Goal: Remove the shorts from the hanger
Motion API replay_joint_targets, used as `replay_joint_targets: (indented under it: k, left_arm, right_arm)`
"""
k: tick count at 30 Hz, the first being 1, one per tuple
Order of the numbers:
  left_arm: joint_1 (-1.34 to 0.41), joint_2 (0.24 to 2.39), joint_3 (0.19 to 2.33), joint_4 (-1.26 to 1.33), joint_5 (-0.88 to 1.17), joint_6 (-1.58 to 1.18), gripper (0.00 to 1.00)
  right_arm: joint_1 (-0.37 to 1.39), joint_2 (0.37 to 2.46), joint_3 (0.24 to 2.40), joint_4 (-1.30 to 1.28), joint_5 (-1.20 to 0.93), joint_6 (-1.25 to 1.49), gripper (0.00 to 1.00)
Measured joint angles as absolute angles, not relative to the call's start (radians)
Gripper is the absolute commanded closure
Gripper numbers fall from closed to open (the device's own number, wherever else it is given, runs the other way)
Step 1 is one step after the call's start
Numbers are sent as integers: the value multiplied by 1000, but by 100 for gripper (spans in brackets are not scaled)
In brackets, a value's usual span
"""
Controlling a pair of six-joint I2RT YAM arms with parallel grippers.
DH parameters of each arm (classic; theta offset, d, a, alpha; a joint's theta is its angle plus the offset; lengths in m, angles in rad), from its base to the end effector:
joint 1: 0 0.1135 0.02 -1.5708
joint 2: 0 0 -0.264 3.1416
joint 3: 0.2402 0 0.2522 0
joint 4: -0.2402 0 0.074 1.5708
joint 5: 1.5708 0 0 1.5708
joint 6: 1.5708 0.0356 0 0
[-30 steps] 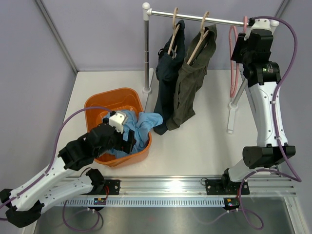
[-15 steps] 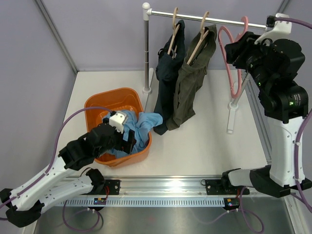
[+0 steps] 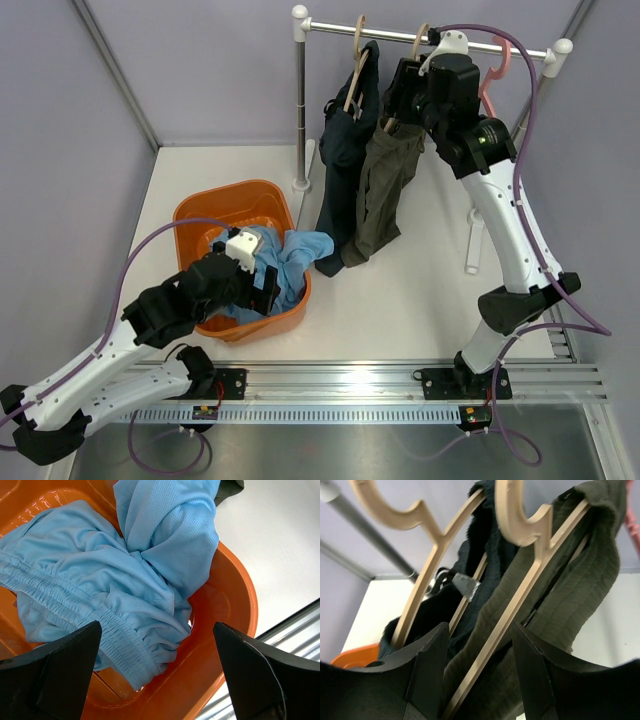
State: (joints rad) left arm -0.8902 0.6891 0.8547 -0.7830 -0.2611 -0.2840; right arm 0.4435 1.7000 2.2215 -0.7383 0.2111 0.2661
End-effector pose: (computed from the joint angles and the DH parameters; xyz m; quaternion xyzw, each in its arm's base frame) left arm 0.0929 -0.1002 0.3182 0.2059 0.8586 -0.1557 0.4428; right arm 0.3128 0.1404 0.5260 -0.0029 0.7779 0.1394 0.6127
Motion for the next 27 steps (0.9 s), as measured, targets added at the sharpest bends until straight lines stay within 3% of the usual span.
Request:
replay_joint_targets:
  k: [21, 27]
  left_arm:
    - [-896, 686, 855, -783, -260, -284, 1]
    - [-898, 686, 855, -783, -260, -284, 1]
  right_arm:
    - [447, 1866, 2247, -519, 523, 188, 31]
    - [447, 1927, 2305, -519, 582, 175, 34]
